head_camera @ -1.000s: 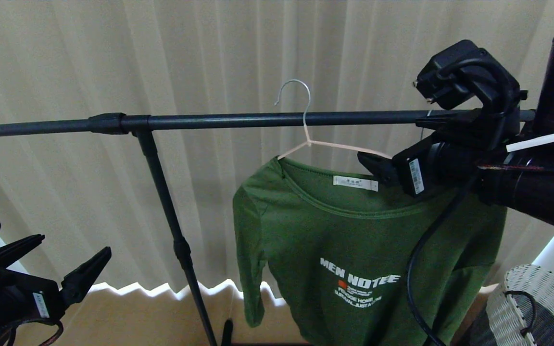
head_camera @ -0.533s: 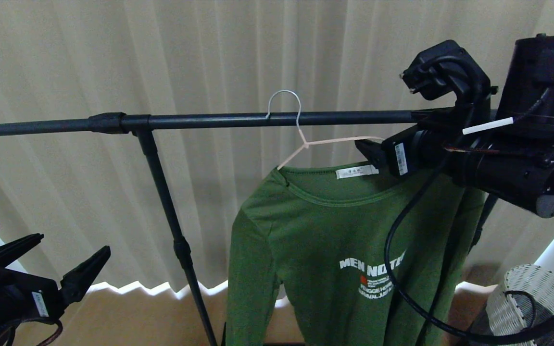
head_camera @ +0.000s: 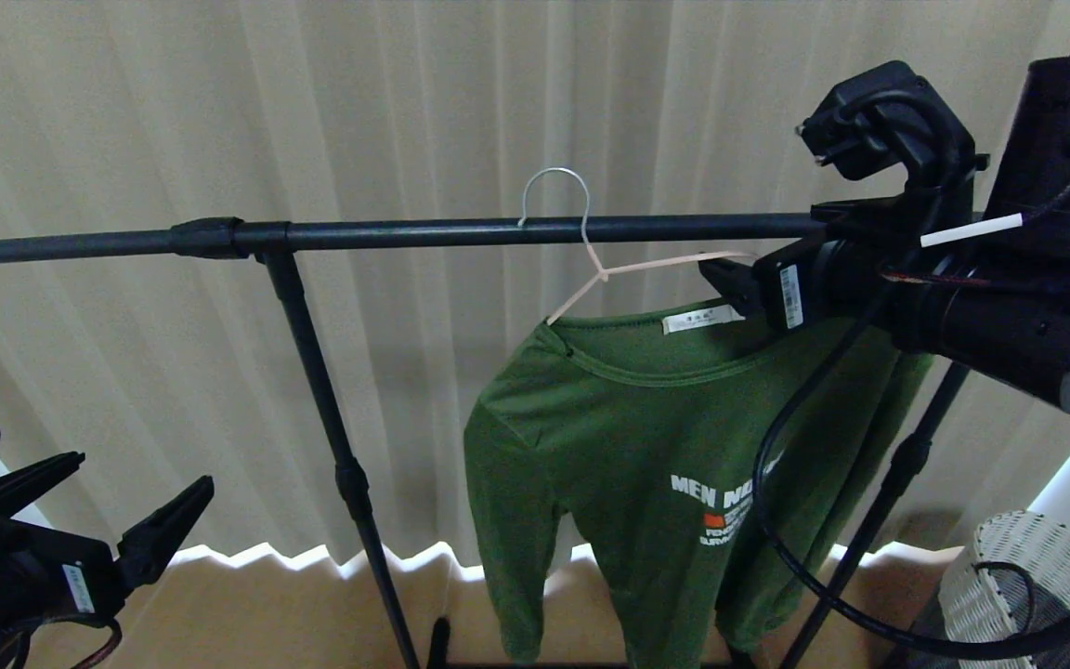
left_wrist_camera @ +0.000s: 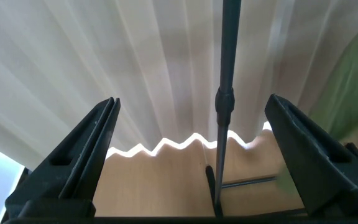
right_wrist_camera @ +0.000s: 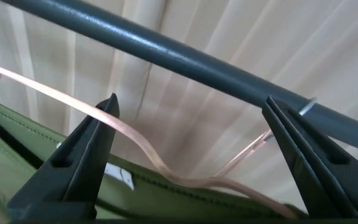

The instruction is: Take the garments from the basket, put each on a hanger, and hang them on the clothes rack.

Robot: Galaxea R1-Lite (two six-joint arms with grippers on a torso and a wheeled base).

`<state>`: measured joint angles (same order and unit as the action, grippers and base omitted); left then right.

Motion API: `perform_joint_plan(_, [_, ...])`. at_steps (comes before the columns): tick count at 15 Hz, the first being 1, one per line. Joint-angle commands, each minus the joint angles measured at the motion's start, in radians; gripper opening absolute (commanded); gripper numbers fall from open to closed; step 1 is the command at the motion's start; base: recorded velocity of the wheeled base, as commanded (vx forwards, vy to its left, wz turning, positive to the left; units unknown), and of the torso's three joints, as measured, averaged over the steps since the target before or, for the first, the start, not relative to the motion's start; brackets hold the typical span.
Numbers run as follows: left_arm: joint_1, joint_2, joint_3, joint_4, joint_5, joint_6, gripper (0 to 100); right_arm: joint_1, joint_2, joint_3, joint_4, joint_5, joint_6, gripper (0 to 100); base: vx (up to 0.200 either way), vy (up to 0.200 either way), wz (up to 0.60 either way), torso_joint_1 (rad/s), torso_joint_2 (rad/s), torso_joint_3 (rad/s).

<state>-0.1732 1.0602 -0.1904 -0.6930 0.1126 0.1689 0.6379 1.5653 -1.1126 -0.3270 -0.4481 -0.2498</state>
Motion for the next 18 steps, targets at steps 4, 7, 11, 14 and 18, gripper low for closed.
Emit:
perform_joint_plan(4, [0.000,0.000,-0.001,0.000,0.001,0.000,100,0.000,-0.039,0.003,0.002,0.000,0.000,100,0.000,0.000,0.00,0.000,0.00,0.000])
perform_joint_plan(7, [0.000,0.001,-0.001,0.000,0.001,0.001,100,-0.001,-0.044,-0.001,0.002,-0.004,-0.002,100,0.000,0.000,0.00,0.000,0.00,0.000])
perform_joint_plan(11, [0.000,0.000,0.000,0.000,0.001,0.003,100,-0.035,-0.024,-0.006,0.005,-0.012,-0.002,100,0.000,0.000,0.00,0.000,0.00,0.000])
perform_joint_plan(14, [0.000,0.000,-0.001,0.000,0.001,0.001,100,-0.040,-0.022,-0.006,0.008,-0.035,-0.002,100,0.000,0.000,0.00,0.000,0.00,0.000])
perform_joint_plan(18, [0.012,-0.005,-0.003,0.000,0.001,0.001,100,-0.040,-0.001,-0.023,0.014,-0.081,-0.003,100,0.000,0.000,0.00,0.000,0.00,0.000])
